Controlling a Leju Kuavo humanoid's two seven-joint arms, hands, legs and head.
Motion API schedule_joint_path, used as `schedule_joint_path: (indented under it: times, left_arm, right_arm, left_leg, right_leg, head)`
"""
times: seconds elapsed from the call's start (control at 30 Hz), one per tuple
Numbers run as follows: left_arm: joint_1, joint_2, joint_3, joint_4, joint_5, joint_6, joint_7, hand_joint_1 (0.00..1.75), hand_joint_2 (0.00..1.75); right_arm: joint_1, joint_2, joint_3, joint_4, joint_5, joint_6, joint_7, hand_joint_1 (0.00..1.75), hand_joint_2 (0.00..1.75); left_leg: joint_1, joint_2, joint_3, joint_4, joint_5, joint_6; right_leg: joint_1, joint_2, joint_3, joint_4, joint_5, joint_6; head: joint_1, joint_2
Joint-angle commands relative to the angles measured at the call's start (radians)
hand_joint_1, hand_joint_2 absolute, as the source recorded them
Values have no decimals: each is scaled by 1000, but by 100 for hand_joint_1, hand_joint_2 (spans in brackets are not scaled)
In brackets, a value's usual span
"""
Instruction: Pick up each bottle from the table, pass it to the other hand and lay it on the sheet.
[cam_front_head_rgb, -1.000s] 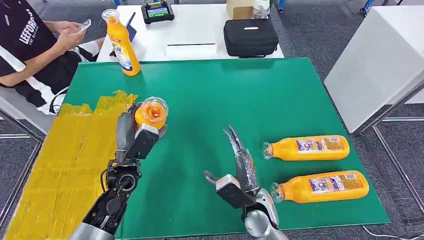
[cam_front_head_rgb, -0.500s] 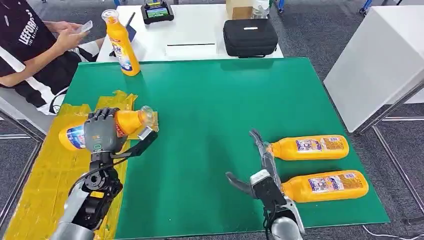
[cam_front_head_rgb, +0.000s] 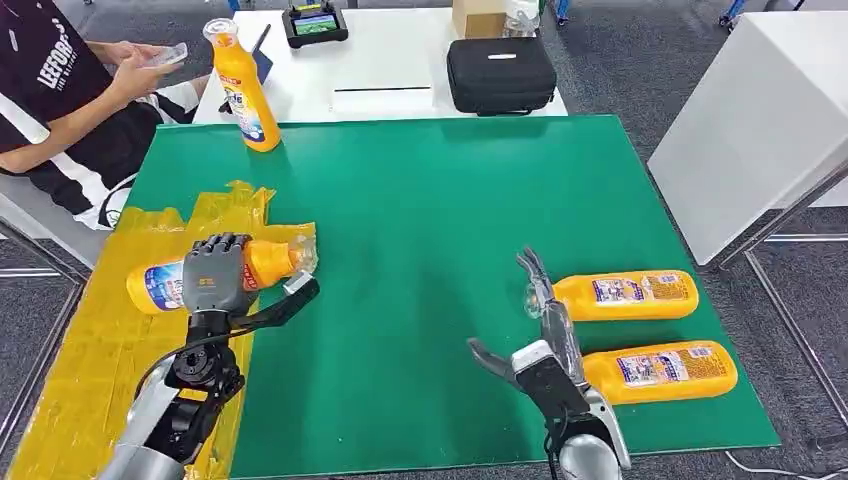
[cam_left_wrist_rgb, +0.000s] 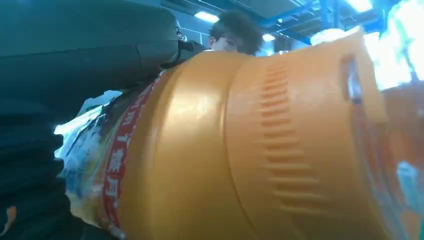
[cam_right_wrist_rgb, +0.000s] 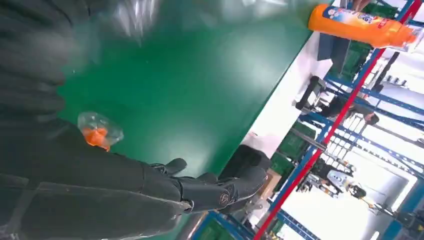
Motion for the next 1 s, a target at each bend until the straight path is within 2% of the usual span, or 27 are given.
schedule_joint_path:
  times: [0.03,0.07,0.2,0.27,0.37,0.4,0.53,0.67,0.73,0.77,0.87,0.93,1.0]
  left_arm:
    - [-21,-12,20,88,-2,-24,1,0,175]
    - [-21,-10,17,91,-2,-30,10,0,175]
    - [-8,-29,43,90,-2,-47,7,0,175]
    - [-4,-39,63,84,-2,-51,-3,0,175]
    - [1,-47,74,81,-2,-55,-11,0,175]
    - [6,-53,85,76,-2,-59,-21,0,175]
    - [32,-92,158,50,3,-71,-97,0,175]
    - [35,-109,181,39,21,-79,-133,0,175]
    - [35,-109,181,39,21,-79,-133,0,175]
    - [35,-109,181,39,21,-79,-133,0,175]
    - [35,-109,181,39,21,-79,-133,0,175]
    - [41,-125,195,19,82,-72,-188,0,175]
    - [52,-149,214,-35,263,-68,-301,0,175]
  right_arm:
    - [-11,6,-47,-21,23,20,20,0,175]
    - [-10,6,-48,-21,27,22,22,0,175]
    - [-12,13,-53,-16,57,26,23,0,175]
    - [-18,18,-54,-10,66,27,25,0,175]
    - [-22,20,-52,-4,74,30,28,0,175]
    - [-19,22,-53,-4,80,32,29,0,175]
    - [-11,33,-66,-14,145,20,33,0,175]
    - [-18,32,-79,-20,205,4,48,0,175]
    - [-18,32,-79,-20,205,4,48,0,175]
    - [-18,32,-79,-20,205,4,48,0,175]
    - [-18,32,-79,-20,205,4,48,0,175]
    - [-22,20,-79,-24,348,-58,65,0,175]
    - [-29,-1,-92,-42,525,-96,101,0,175]
  left_leg:
    - [0,1,2,-1,0,-1]
    - [0,0,6,-1,-2,-2]
    - [0,0,3,-1,-1,-1]
    - [0,1,10,0,-4,-2]
    - [0,0,4,-1,-1,-1]
    - [0,1,8,0,-3,-2]
    - [0,1,4,-1,-1,-1]
    - [0,0,7,0,-3,-2]
    - [0,0,3,0,-1,-1]
    - [1,1,10,0,-5,-3]
    - [0,0,2,0,-1,-1]
    - [0,0,3,0,-1,-1]
    - [0,0,6,0,-3,-2]
  right_leg:
    - [0,1,2,-1,0,0]
    - [0,1,6,-1,-2,-1]
    - [0,1,3,-1,-1,-1]
    - [0,2,10,-1,-3,-2]
    - [0,1,4,-1,-1,-1]
    - [0,3,8,-1,-3,-2]
    - [0,2,4,-1,-1,-1]
    - [0,2,7,-1,-3,-1]
    - [0,1,3,-1,-1,-1]
    - [0,2,11,-1,-4,-2]
    - [0,1,3,-1,-1,-1]
    - [0,1,4,-1,-1,-1]
    - [0,2,7,-1,-2,-1]
  head:
    - [0,0]
    - [0,0]
    - [0,0]
    - [0,0]
    - [0,0]
    - [0,0]
    - [0,0]
    - [0,0]
    - [0,0]
    - [0,0]
    - [0,0]
    - [0,0]
    - [0,0]
